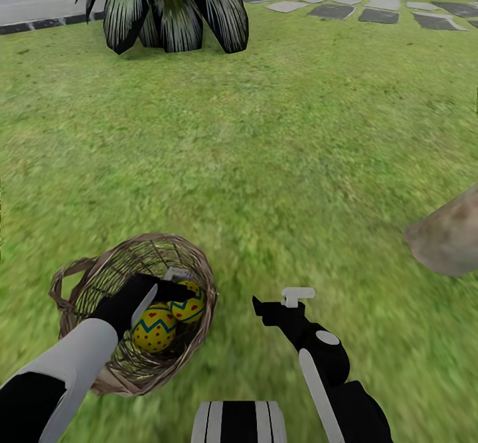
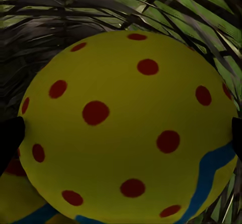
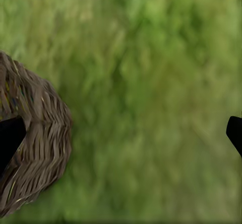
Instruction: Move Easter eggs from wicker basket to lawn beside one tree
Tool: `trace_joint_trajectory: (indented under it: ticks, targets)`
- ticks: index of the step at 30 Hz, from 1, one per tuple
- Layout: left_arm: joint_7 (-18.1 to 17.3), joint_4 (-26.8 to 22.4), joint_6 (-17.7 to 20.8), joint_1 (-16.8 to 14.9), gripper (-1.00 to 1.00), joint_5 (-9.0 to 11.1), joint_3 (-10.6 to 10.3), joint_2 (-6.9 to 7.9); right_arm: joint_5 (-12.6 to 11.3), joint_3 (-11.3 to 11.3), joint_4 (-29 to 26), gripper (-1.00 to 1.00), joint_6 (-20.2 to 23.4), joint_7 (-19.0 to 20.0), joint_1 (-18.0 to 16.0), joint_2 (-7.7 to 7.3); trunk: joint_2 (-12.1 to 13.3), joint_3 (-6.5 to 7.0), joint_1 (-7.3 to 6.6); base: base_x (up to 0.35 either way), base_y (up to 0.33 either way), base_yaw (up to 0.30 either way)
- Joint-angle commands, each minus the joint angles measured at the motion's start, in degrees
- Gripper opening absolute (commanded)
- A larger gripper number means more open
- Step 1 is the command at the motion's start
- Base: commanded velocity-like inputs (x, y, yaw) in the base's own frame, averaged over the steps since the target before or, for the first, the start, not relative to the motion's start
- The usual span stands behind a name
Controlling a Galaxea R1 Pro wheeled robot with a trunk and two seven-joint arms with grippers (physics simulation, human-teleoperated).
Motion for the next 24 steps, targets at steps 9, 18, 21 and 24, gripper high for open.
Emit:
trace_joint_trajectory:
  ticks: [9, 18, 21, 24]
  targets:
    - [0.16, -0.08, 2.14, -0.05, -1.0, 0.63, -0.34, 0.26, -0.59, 0.05, -0.07, 1.0, 0.22, -0.54, -0.04, 0.0, 0.0, 0.19, -0.03, 0.0, 0.0, 0.0]
    - [0.24, -0.07, 2.22, -0.03, -1.0, 0.6, -0.36, 0.26, -0.59, 0.01, -0.07, 1.0, 0.22, -0.55, -0.04, 0.0, 0.04, 0.85, -0.11, 0.0, 0.0, 0.0]
    - [0.28, -0.07, 2.22, -0.03, -1.0, 0.6, -0.37, 0.26, -0.59, 0.03, -0.07, 1.0, 0.22, -0.54, -0.04, 0.0, 0.08, 1.52, -0.19, 0.0, 0.0, 0.0]
    - [0.32, -0.07, 2.22, -0.03, -1.0, 0.6, -0.37, 0.26, -0.59, 0.02, -0.07, 1.0, 0.2, -0.54, -0.04, 0.0, 0.12, 2.18, -0.26, 0.0, 0.0, 0.0]
